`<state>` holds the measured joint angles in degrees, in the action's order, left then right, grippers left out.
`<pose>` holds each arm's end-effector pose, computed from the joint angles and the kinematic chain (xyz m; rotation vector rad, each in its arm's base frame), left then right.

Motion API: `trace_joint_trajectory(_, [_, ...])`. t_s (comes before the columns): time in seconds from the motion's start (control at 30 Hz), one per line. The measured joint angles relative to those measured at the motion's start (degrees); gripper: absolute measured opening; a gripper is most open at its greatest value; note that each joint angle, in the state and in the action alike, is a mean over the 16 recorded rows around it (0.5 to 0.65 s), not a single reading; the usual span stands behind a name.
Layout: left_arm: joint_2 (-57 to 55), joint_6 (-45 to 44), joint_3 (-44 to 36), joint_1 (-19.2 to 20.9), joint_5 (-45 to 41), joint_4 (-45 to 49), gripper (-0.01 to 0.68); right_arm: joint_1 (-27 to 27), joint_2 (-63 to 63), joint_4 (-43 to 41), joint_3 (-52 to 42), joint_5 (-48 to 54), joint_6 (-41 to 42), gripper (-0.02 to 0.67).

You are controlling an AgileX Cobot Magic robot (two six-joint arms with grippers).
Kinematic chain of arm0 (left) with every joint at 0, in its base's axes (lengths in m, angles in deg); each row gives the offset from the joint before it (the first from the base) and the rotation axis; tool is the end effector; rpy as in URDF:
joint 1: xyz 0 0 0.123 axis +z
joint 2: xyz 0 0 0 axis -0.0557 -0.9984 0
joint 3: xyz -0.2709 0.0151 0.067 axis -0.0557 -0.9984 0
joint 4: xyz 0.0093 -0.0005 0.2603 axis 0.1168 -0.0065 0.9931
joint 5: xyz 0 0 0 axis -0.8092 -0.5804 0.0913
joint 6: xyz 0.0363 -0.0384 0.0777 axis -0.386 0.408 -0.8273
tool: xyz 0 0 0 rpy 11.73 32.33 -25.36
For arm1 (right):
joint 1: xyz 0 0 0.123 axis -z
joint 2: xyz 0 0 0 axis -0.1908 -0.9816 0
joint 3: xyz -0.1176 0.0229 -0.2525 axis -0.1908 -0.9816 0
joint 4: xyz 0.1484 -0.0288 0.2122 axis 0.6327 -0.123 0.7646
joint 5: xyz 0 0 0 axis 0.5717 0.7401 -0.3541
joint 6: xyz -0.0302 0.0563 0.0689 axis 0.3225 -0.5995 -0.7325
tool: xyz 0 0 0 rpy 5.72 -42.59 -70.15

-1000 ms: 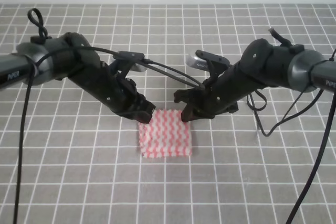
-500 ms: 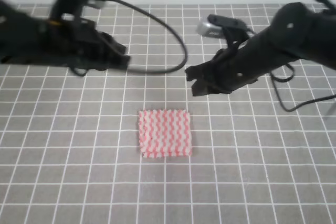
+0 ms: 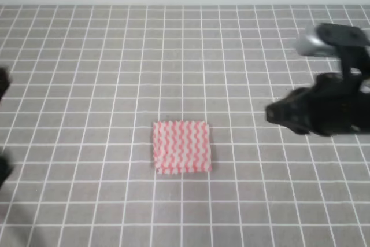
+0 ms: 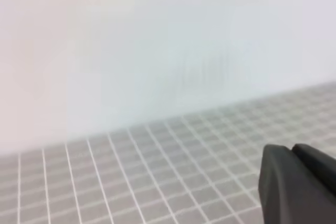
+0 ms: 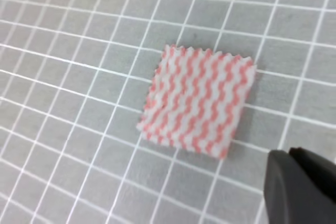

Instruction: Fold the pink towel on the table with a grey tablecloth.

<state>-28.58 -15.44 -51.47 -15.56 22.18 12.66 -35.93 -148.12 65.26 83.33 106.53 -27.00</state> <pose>0.1352 -0.0540 0.3432 0.3833 1.5760 -0.2619 0.2513 0.1468 0.2920 -0.3141 2.3810 0.6960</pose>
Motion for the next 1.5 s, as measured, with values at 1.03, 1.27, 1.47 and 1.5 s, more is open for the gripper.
trace_joint_trajectory(1.03, [31.5, 5.3, -32.8, 0.0, -0.5, -1.0, -0.002, 0.0, 53.7, -0.6, -44.5, -32.7, 6.4, -0.016])
trace_joint_trajectory(1.27, [31.5, 5.3, -33.9, 0.0, -2.6, -1.1, -0.002, 0.0, 54.2, -0.2, -47.6, -33.6, 7.5, -0.016])
trace_joint_trajectory(1.47, [31.5, 5.4, -33.9, 0.0, -3.2, -1.1, -0.002, 0.2, 54.5, -0.1, -48.6, -33.9, 8.8, -0.016])
trace_joint_trajectory(1.5, [31.5, 5.4, -34.0, 0.0, -3.2, -1.2, -0.002, 0.5, 54.6, -0.1, -48.8, -34.1, 9.2, -0.016])
